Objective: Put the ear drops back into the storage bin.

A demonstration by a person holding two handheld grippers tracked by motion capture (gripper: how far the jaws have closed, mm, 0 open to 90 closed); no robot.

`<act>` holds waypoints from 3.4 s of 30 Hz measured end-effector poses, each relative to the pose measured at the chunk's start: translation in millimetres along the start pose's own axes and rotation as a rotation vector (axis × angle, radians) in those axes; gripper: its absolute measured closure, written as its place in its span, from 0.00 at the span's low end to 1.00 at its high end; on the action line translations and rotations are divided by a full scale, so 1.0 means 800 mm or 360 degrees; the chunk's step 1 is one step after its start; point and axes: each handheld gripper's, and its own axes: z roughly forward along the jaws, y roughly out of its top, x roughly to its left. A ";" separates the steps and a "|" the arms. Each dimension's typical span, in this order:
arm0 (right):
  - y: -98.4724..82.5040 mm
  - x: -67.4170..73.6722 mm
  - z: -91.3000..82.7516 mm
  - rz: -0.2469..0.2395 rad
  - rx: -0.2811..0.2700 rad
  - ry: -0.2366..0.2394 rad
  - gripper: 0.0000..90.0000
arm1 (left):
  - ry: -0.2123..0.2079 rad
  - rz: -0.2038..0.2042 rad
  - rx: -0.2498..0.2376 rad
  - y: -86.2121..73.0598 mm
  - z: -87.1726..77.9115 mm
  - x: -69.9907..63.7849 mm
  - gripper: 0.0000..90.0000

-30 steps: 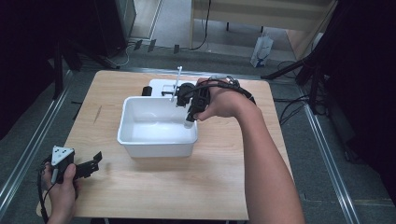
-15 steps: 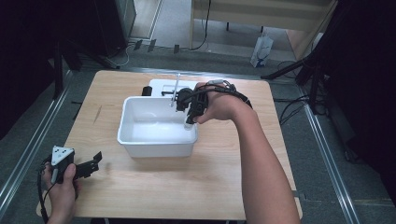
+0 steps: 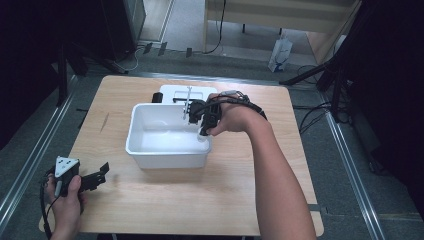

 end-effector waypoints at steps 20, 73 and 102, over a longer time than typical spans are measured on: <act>0.010 -0.002 0.044 -0.0086 0.0120 -0.0049 0.80 | -0.0004 -0.0002 -0.0003 0.000 0.000 0.000 0.01; 0.013 -0.008 0.012 0.0158 0.0008 -0.0283 0.00 | -0.0006 -0.0003 0.0006 0.000 0.001 0.000 0.01; -0.090 0.019 -0.005 0.0302 -0.0102 -0.0247 0.00 | 0.0000 0.0006 0.0004 0.000 0.001 0.000 0.01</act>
